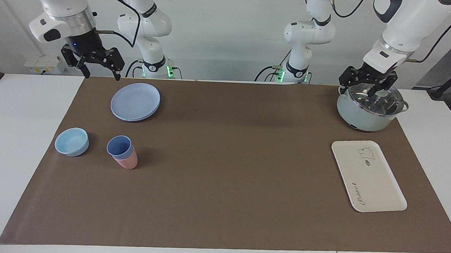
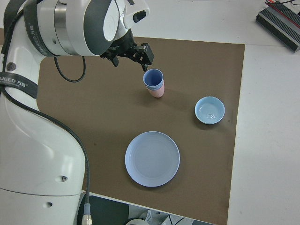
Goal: Place cup on tray
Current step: 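Move the right gripper toward the blue cup nested in the pink cup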
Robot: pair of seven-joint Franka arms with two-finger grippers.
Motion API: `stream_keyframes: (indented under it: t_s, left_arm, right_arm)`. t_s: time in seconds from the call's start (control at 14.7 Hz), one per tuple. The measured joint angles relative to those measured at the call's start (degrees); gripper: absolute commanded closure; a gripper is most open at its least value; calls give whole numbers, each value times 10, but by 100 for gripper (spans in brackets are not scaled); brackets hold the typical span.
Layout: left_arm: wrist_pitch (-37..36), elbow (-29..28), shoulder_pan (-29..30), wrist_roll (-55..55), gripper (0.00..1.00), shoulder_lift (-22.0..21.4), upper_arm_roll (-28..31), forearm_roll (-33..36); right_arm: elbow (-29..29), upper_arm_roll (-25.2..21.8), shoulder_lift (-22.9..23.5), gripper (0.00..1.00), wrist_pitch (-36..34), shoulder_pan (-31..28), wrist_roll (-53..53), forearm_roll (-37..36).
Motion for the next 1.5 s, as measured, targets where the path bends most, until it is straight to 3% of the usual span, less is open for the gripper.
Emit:
stream_keyframes:
  t_s: [0.54, 1.02, 1.5]
  left_arm:
    - [0, 0, 0, 0, 0, 0, 0, 0]
    - [0, 0, 0, 0, 0, 0, 0, 0]
    - [0, 0, 0, 0, 0, 0, 0, 0]
  right_arm:
    - [-2, 0, -2, 0, -2, -3, 0, 0]
    - [-6, -3, 1, 6, 8, -33, 48, 0]
    - [-5, -6, 73, 7, 94, -96, 222, 65]
